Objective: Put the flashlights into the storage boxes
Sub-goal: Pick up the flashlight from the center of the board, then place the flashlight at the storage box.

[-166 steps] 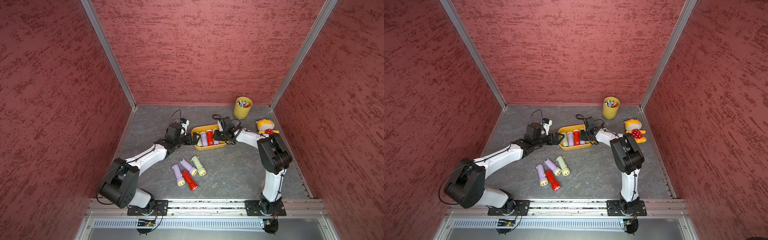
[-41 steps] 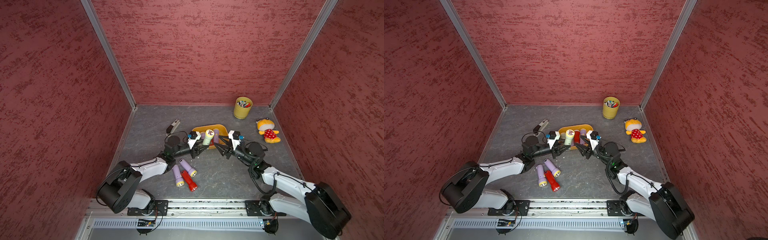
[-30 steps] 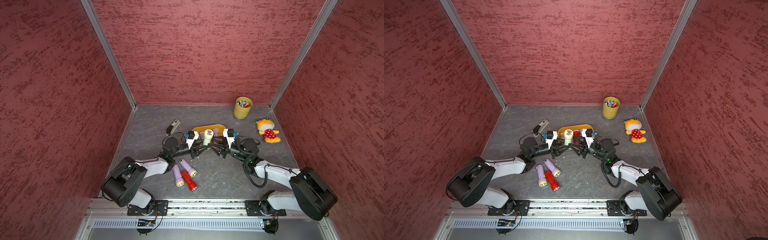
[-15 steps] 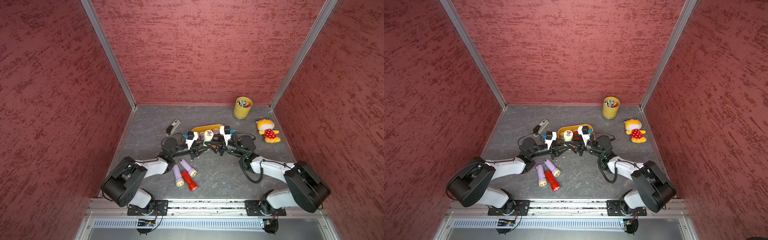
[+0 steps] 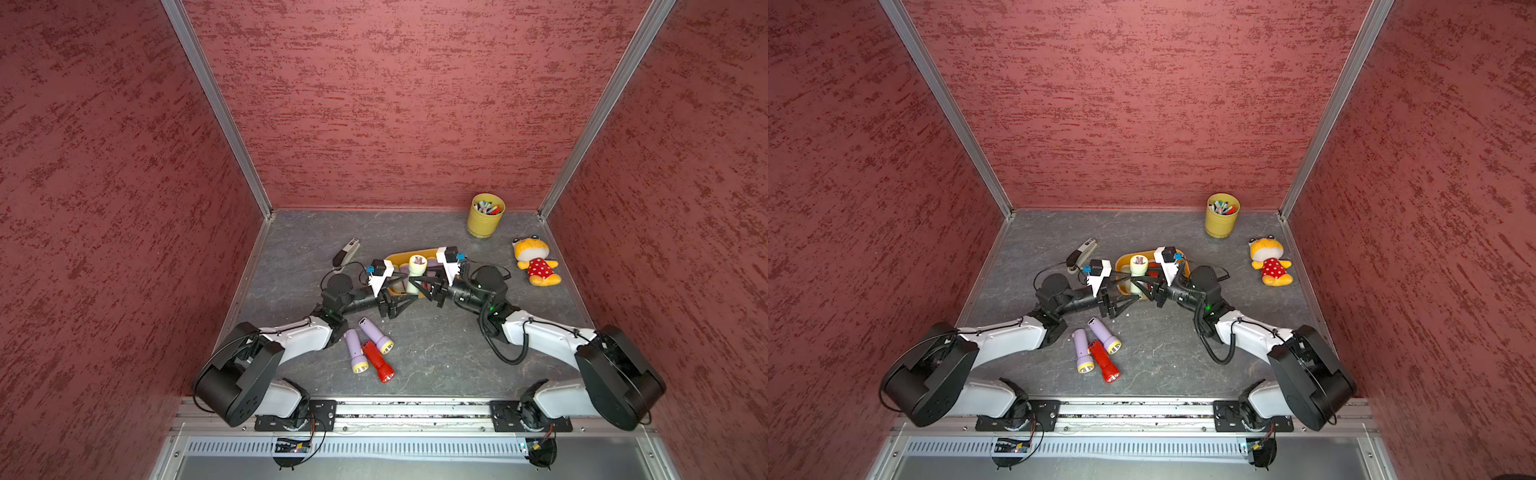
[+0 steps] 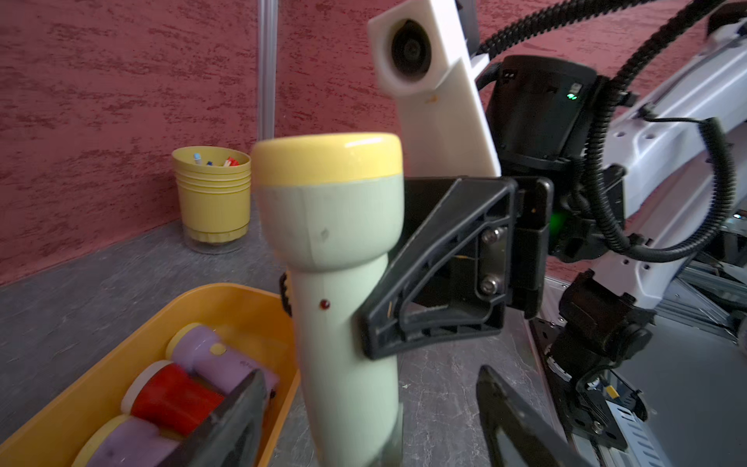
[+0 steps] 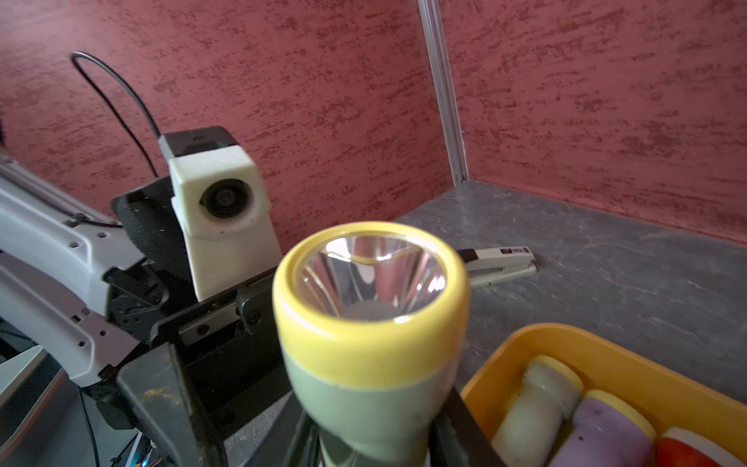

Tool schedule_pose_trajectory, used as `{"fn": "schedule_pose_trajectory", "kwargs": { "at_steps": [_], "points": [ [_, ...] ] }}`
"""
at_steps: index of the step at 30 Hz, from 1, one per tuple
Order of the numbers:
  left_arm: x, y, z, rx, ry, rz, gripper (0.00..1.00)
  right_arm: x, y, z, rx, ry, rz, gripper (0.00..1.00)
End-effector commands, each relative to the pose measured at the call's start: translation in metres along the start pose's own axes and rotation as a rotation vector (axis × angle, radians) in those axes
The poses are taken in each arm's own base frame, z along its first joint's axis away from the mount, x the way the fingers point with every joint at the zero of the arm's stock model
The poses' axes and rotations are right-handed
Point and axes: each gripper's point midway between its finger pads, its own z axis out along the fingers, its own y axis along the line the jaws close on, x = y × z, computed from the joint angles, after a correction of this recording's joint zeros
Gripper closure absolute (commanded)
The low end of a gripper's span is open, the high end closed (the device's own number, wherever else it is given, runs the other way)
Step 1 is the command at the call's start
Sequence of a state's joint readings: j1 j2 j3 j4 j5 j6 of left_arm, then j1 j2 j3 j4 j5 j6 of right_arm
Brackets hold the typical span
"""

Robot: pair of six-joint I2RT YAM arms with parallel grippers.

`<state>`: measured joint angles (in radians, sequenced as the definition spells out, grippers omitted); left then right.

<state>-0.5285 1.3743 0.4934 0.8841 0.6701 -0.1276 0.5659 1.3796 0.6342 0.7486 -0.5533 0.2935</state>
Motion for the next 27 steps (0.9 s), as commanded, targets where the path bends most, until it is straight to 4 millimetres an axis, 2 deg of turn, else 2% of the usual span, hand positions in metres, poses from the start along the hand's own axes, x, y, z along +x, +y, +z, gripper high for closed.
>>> {"fn": "schedule_pose_trajectory", "kwargs": {
  "at_steps": [1, 5, 9, 19, 27],
  "points": [
    [0.007, 0.039, -0.014, -0.222, 0.047, -0.119, 0.16, -0.015, -0.035, 0.0, 0.233, 0.045, 0.037, 0.73],
    [0.014, 0.068, -0.034, -0.394, 0.094, -0.194, 0.16, -0.01, -0.069, 0.003, 0.435, 0.177, 0.095, 0.73],
    [0.024, 0.085, -0.047, -0.494, 0.15, -0.298, 0.16, 0.0, -0.086, 0.011, 0.524, 0.316, 0.165, 0.71],
    [0.051, 0.122, -0.074, -0.654, 0.191, -0.604, 0.19, 0.045, -0.1, 0.053, 0.48, 0.526, 0.396, 0.68],
    [0.062, 0.132, -0.084, -0.669, 0.211, -0.701, 0.2, 0.075, -0.11, 0.078, 0.442, 0.599, 0.485, 0.67]
  ]
}}
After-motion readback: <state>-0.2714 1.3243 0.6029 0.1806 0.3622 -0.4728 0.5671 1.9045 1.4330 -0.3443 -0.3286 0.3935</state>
